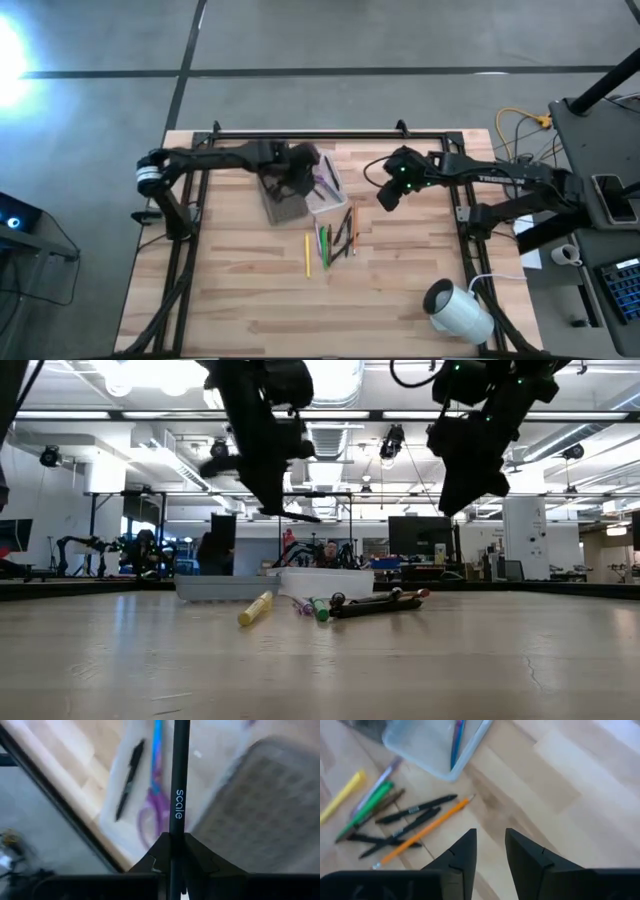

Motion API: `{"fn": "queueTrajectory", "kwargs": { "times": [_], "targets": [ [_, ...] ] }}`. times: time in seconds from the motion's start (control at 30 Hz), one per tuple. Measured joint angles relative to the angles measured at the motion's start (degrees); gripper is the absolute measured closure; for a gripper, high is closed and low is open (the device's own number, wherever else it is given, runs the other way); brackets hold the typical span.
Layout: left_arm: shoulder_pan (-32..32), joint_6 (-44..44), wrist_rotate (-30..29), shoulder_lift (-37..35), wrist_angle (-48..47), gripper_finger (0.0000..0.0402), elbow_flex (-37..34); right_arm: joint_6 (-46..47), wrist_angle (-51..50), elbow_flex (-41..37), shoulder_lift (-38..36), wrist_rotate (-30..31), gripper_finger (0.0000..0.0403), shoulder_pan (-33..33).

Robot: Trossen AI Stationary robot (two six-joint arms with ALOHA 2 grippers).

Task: Pick & place school supplies into a supply box
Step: Put the black pen into the supply box, then put the orange pencil into the supply box

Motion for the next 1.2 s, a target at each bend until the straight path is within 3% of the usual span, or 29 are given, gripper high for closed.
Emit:
{"fn": "queueTrajectory", "kwargs": {
  "times": [0.23, 0.47, 0.9, 1.0, 1.2],
  "targets": [
    [3.13, 8.08, -0.5, 6.61, 5.19, 0.0381, 2.52, 3.22, -0.28, 0.0, -1.51, 0.69, 0.0316, 0.0],
    [4.31, 8.7, 0.89, 9.82, 7.93, 0.0382, 2.17, 6.19, -0.22, -0.04, -1.13, 0.67, 0.0318, 0.0],
    [3.88, 6.39, 1.21, 10.64, 10.29, 0.0311, 2.13, 8.81, 1.12, -0.04, -1.1, 0.66, 0.0317, 0.0],
    [3.92, 3.19, -0.08, 10.64, 9.94, 0.0299, 2.13, 8.83, 1.11, -0.04, -1.1, 0.65, 0.032, 0.0],
    [3.27, -12.76, -1.93, 6.93, 6.98, 0.0295, 2.13, 13.01, 1.07, -0.4, -1.08, 0.4, 0.0322, -0.01]
  ]
}}
